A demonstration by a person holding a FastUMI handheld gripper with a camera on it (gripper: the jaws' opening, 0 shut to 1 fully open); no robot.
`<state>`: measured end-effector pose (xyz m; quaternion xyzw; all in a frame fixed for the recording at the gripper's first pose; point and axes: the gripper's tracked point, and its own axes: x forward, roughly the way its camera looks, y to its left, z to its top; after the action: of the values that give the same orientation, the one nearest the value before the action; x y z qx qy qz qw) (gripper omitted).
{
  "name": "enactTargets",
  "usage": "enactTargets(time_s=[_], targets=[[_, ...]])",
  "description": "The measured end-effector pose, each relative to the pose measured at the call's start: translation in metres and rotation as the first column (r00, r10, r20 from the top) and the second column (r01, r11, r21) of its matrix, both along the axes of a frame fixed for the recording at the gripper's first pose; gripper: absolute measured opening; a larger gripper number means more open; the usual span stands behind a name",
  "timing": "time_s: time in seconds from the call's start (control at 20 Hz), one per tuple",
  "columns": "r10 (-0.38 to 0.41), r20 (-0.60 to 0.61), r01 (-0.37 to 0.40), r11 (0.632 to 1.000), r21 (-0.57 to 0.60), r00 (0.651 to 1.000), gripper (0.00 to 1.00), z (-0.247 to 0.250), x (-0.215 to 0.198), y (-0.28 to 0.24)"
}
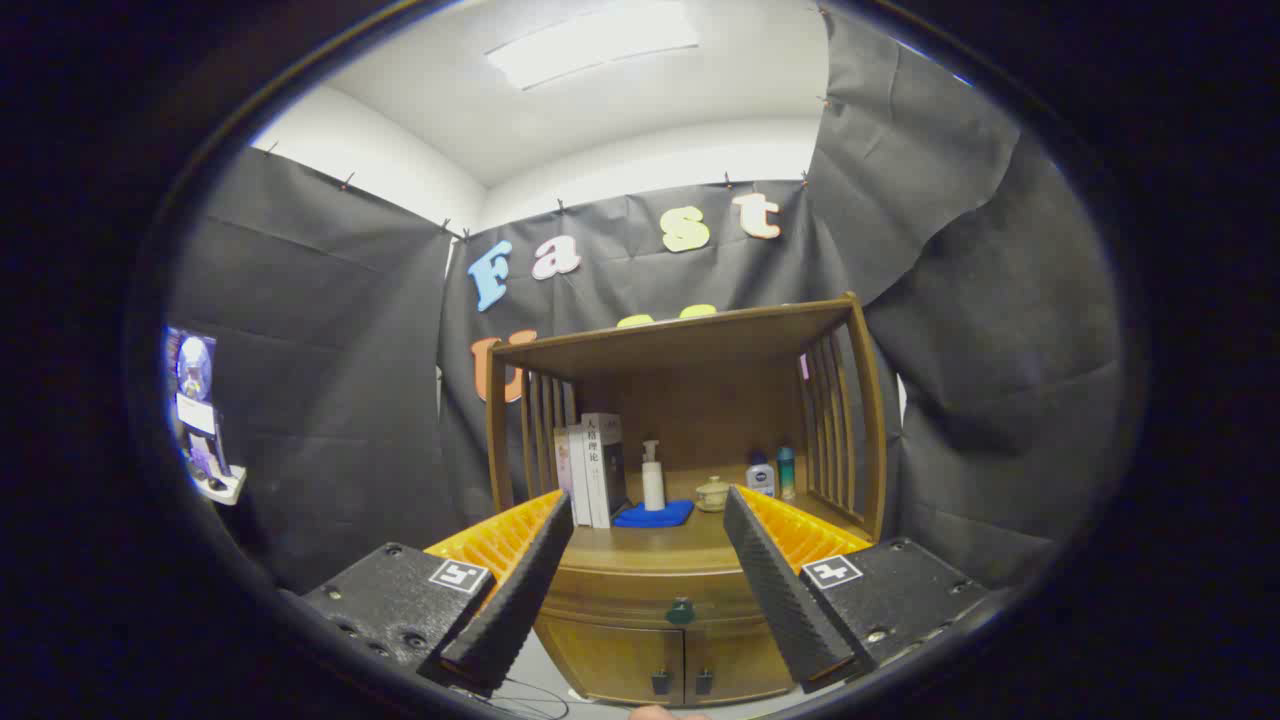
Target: Pull open the drawer, take out the items inside it, and place them on the countertop above the cabinet.
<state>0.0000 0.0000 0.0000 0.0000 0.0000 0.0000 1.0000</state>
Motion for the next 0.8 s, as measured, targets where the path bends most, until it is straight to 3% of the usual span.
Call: enactTargets(time_s=[0.8], targets=[[-0.010,-0.007,0.010,1.000,-0.022,1.000,0.99,-0.013,0.004,-0.004]])
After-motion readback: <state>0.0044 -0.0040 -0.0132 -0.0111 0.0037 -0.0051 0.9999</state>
